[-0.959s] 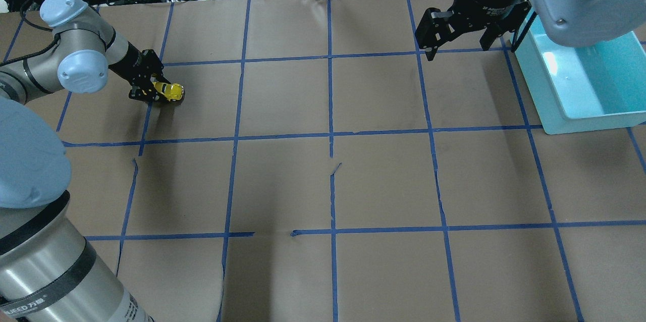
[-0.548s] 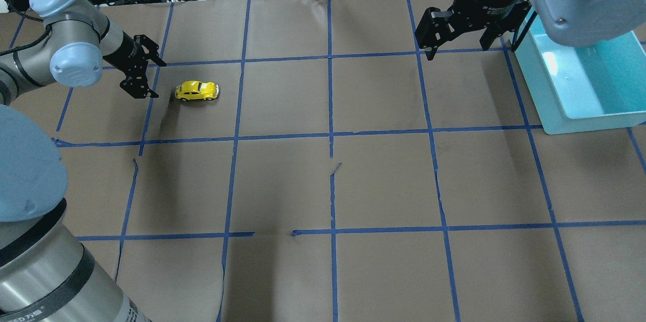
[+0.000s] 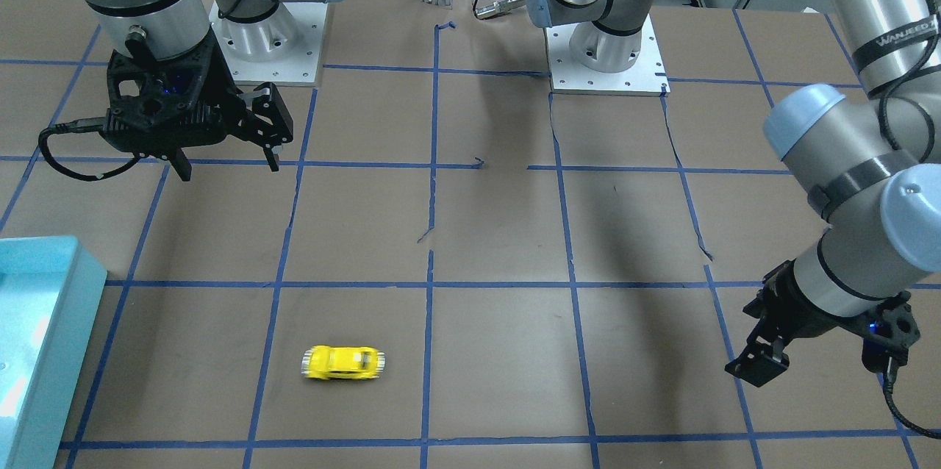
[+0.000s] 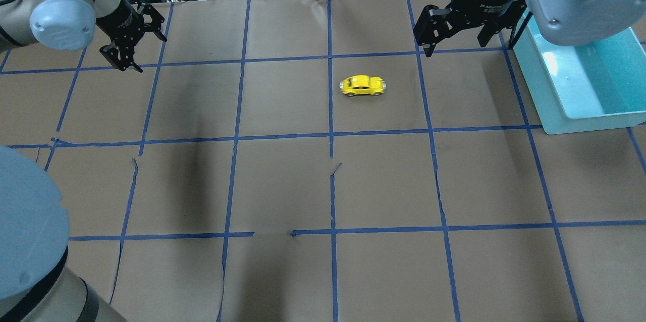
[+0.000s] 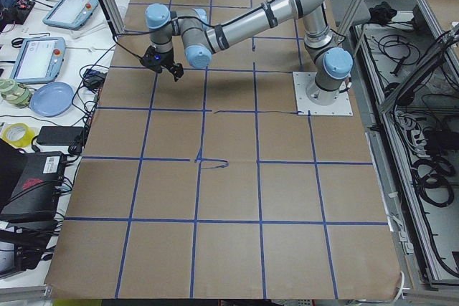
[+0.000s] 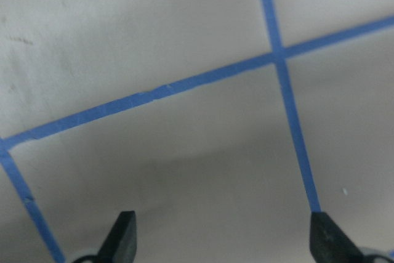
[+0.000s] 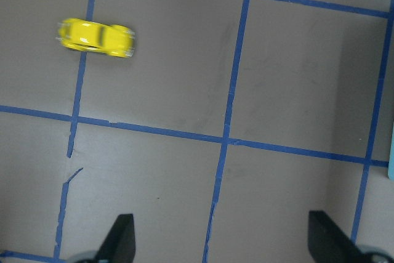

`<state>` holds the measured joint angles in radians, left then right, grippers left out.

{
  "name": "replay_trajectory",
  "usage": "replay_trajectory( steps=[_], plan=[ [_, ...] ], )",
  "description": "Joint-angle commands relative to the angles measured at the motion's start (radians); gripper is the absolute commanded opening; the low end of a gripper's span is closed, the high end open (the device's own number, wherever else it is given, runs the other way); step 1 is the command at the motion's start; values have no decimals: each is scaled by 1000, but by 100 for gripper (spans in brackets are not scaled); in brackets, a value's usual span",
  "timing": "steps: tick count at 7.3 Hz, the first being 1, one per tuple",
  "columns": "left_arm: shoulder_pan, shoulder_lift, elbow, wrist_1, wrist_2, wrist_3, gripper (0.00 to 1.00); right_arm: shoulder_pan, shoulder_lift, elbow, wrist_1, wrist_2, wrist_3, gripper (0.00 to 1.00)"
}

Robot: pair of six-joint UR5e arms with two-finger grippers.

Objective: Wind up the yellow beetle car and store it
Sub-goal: 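Open the left gripper and lift away, letting the car roll toward the bin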

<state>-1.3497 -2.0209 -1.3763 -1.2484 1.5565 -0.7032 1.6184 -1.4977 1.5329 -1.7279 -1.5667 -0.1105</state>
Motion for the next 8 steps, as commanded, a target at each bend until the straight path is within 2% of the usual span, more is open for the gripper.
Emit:
replay_trajectory(
  steps=[1, 3, 4, 5, 6, 8],
  plan=[
    [-80, 63, 167, -254, 37, 389, 100, 3, 7, 0, -10, 1, 0, 100],
    [-149, 112, 163, -312, 82, 416, 100, 5, 8, 0, -10, -1, -2, 100],
    [-188, 125, 158, -354, 158, 418, 100, 8, 8, 1, -9, -1, -2, 100],
    [-231, 136, 160, -358, 171, 447, 100, 8, 8, 1, -10, -1, -2, 100],
    [-262, 142, 154, -358, 168, 559, 100, 8, 8, 1, -10, -1, -2, 100],
    [-266, 162, 131, -347, 169, 707, 100, 9, 8, 1, -10, -1, 0, 100]
  ],
)
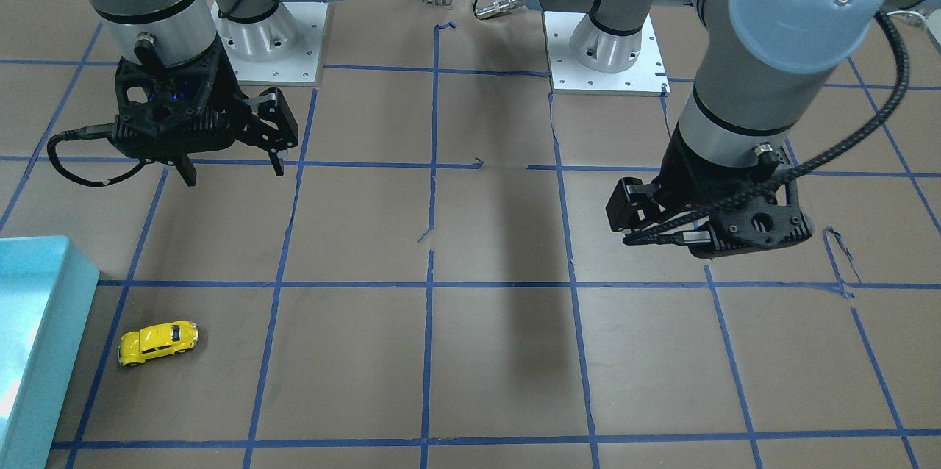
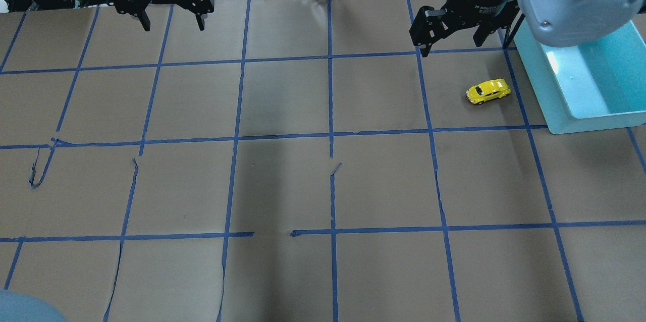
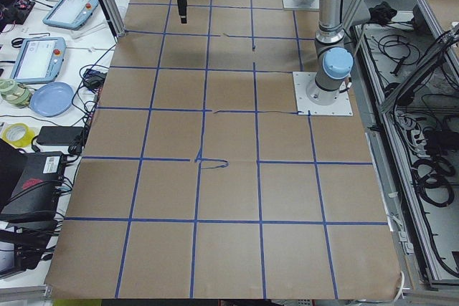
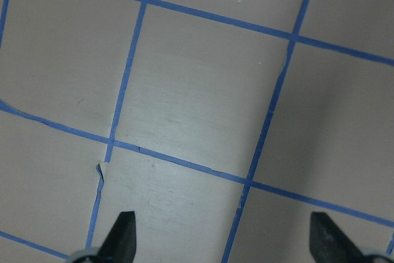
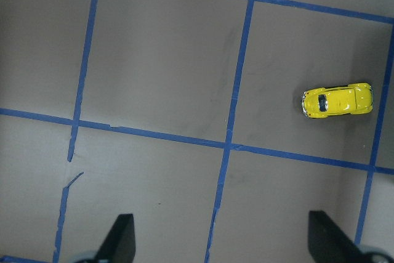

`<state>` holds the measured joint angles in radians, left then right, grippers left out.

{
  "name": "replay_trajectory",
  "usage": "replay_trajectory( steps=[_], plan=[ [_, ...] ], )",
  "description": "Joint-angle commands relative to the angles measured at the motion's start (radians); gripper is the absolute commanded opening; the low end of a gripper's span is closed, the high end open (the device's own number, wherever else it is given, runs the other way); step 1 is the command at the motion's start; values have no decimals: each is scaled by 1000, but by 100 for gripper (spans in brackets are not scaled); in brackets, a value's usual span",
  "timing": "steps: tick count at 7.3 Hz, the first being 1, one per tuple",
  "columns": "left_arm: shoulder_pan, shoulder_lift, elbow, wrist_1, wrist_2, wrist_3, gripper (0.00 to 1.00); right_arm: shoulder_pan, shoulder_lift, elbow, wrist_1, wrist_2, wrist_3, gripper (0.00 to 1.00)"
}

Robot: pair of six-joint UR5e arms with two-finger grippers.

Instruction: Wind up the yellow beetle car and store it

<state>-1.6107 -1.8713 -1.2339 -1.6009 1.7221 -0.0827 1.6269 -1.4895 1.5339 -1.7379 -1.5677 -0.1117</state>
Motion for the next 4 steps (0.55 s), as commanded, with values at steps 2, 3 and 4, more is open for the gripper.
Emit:
replay_trajectory(
  steps=[2, 3, 4],
  plan=[
    [17, 27, -39, -1, -127, 87, 100, 1, 0, 0, 0, 0, 1, 100],
    [52, 43, -61, -1, -159, 128, 100, 1, 0, 0, 0, 0, 1, 100],
    [67, 69, -93, -2, -159, 191, 100, 1, 0, 0, 0, 0, 1, 100]
  ],
)
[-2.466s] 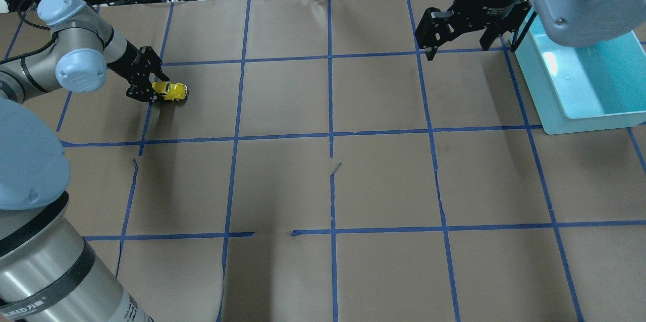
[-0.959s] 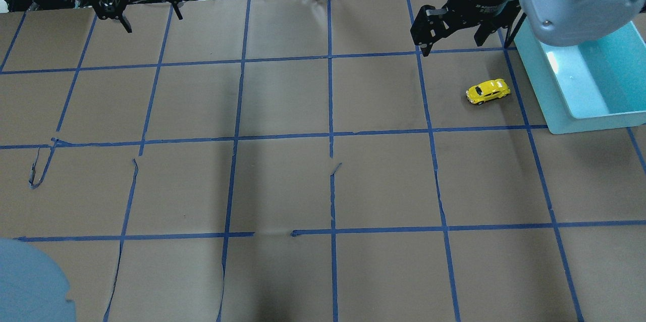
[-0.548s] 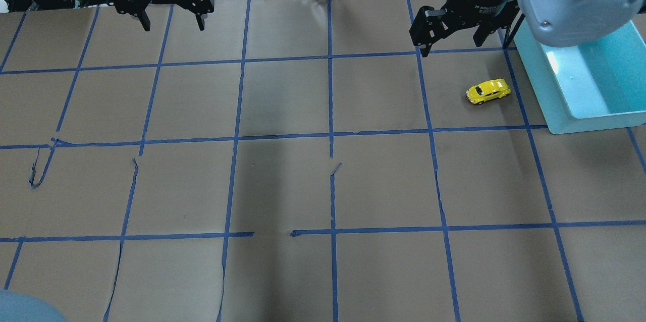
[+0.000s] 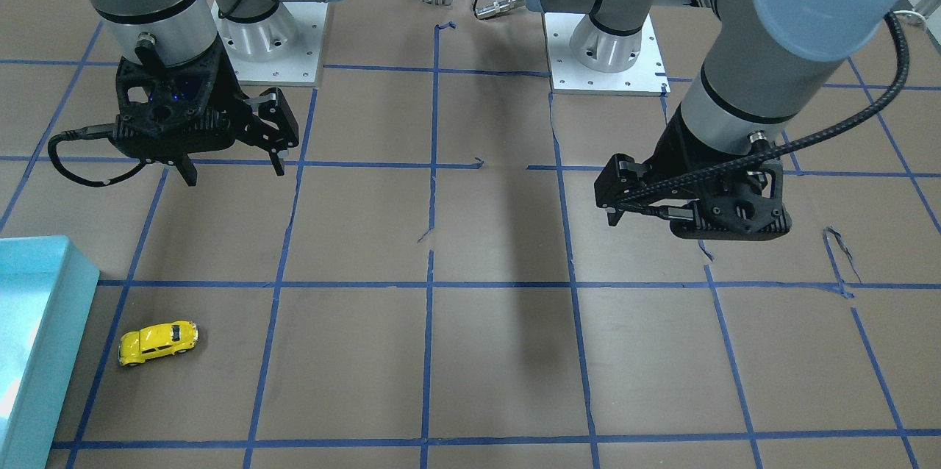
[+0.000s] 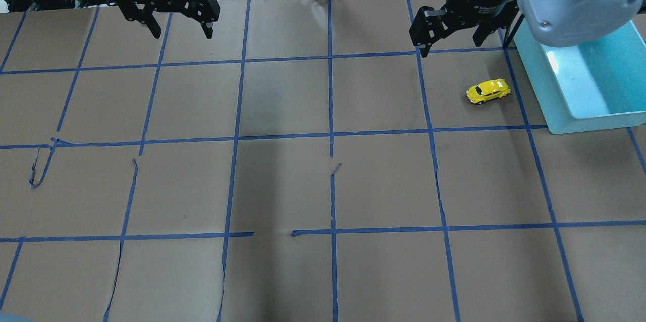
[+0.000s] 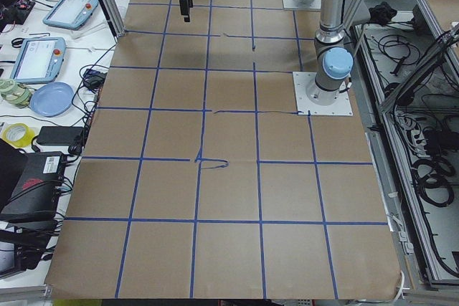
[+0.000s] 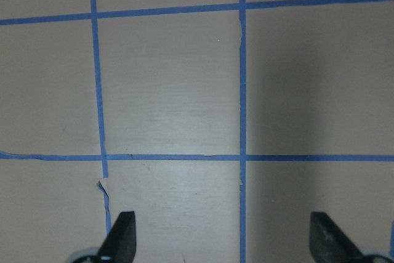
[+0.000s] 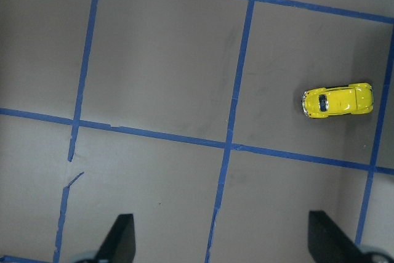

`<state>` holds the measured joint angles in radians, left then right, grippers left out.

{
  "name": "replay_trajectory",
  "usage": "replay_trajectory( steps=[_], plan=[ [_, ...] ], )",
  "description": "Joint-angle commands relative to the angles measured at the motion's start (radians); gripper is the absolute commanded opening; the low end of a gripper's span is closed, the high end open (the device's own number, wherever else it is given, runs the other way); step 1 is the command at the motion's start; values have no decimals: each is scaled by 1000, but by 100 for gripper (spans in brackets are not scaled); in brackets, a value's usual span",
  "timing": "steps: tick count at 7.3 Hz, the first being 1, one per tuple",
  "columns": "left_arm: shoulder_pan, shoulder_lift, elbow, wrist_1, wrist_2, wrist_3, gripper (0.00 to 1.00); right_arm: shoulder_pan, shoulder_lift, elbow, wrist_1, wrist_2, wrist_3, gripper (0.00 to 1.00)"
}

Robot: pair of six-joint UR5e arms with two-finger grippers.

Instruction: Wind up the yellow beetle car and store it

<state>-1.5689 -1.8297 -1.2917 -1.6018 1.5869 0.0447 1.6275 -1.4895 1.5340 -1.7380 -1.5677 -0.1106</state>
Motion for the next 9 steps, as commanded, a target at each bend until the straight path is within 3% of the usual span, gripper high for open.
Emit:
replay_trajectory(
  steps=[1, 2, 3, 4, 5, 6, 9],
  plan=[
    [21, 44, -70, 8, -16, 64, 100, 0, 0, 0, 0, 0, 0, 100],
    [24, 65, -96, 10, -13, 73, 100, -1, 5, 2, -1, 2, -17, 100],
    [26, 78, -106, 10, -15, 55, 100, -29, 30, 2, -12, 2, -167, 100],
    [26, 82, -106, 10, -24, 52, 100, -87, 52, 0, -17, 27, -468, 100],
    [24, 82, -107, 10, -24, 55, 100, -168, 148, 2, -17, 142, -755, 100],
    [24, 82, -107, 10, -22, 63, 100, -225, 200, -3, -37, 127, -1072, 100],
    [35, 82, -107, 13, -15, 75, 100, -275, 316, 12, -179, 58, -1523, 100]
  ],
)
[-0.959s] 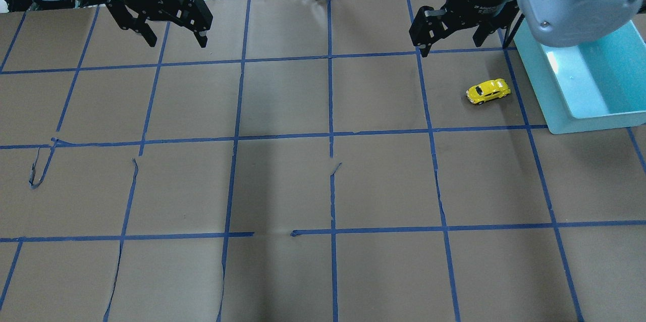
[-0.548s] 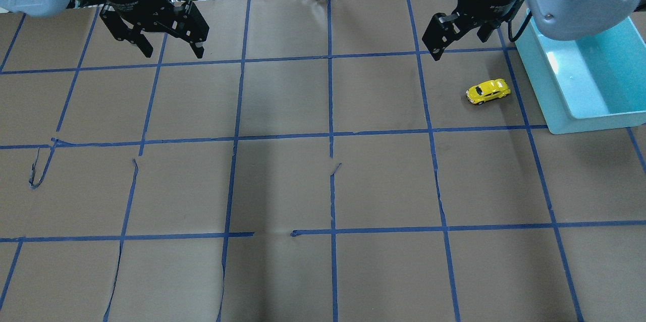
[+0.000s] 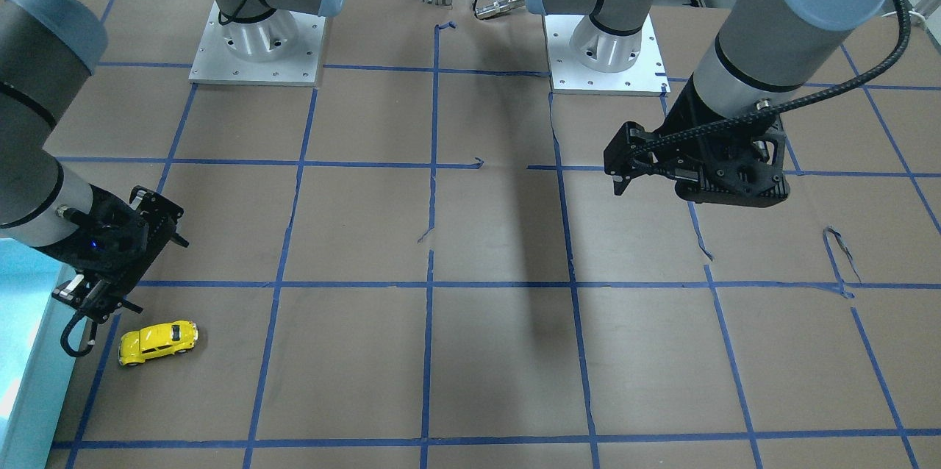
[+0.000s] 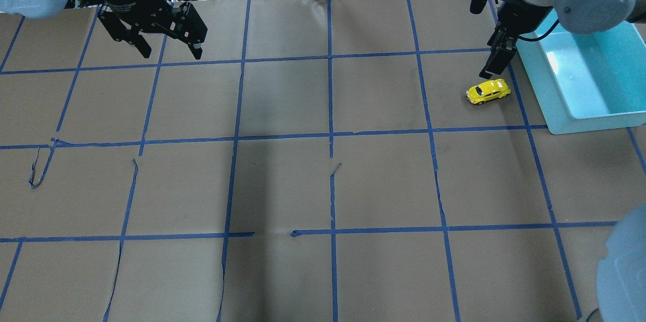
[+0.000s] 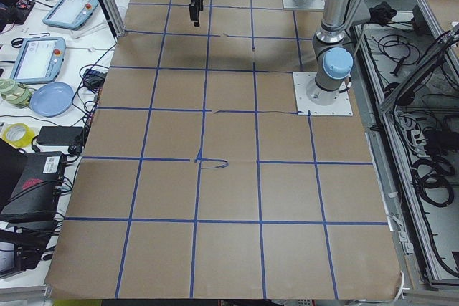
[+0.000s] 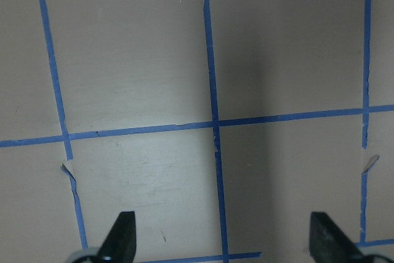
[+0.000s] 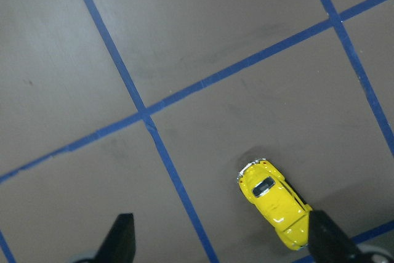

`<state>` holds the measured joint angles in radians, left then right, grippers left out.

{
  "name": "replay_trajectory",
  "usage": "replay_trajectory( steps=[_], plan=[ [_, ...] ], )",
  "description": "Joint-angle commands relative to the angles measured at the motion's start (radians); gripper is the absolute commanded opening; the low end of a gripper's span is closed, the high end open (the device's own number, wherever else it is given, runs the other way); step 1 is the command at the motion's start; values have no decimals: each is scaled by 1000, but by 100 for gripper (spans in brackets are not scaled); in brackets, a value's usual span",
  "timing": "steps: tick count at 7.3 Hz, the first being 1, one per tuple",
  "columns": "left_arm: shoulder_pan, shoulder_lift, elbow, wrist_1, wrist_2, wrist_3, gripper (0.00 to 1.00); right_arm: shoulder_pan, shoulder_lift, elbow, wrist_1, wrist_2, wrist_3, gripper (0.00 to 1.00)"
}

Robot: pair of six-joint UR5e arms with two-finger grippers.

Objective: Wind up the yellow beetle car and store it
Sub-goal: 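Lower the right gripper onto the car and close it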

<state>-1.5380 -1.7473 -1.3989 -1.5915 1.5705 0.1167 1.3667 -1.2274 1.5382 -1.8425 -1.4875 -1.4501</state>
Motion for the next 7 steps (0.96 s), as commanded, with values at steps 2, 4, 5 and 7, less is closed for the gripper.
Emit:
replay_trajectory(
  steps=[2, 4, 5, 7],
  plan=[
    [6, 0, -12, 22, 2, 0, 100, -15, 156, 17, -193, -25, -358, 100],
    [6, 2, -40, 94, 5, 1, 100, -15, 196, 52, -266, -27, -434, 100],
    [6, 3, -49, 111, 5, 1, 100, -15, 216, 60, -296, -46, -438, 100],
    [7, 6, -51, 113, 5, 1, 100, -17, 221, 66, -296, -132, -481, 98]
  ],
)
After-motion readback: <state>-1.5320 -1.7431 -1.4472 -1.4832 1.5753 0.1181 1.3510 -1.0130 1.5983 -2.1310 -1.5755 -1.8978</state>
